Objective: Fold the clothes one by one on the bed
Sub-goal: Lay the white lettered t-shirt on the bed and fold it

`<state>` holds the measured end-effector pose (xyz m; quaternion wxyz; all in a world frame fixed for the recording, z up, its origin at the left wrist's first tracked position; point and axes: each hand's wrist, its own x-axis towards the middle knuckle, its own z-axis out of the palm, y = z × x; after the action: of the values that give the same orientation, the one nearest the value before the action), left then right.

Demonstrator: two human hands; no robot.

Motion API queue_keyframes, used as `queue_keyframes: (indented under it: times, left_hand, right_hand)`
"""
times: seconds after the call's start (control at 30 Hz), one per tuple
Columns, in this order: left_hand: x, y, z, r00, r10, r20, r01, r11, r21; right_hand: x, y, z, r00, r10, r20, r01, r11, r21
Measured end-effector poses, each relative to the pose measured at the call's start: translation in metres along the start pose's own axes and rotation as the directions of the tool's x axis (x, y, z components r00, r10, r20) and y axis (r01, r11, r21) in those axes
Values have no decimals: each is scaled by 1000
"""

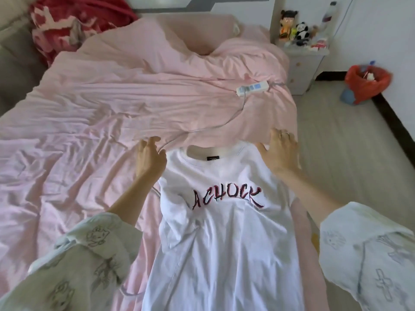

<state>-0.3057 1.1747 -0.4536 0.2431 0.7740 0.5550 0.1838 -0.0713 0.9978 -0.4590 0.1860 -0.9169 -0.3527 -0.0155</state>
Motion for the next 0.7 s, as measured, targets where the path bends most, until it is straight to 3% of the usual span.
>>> queue_keyframes:
  times: [0.13,0.33,0.53,0.7]
  left_hand:
    - [-34,-48,27,984,-134,115,139,990,-36]
    - [-136,-123,66,887,-310,342,328,945,6]
    - [-254,-192,78,750,-468,467,392,883,256]
    - [-303,-218,65,751,-549,368,483,836,261]
  right_hand:
    - [-49,4,45,969,55,241,-65,997,35]
    - [-170,1,99,831,91,549,-127,991,28]
    - [-296,16,123,731,132,669,-65,990,-124]
    - [-356,38,115,760,186,623,-76,977,-199]
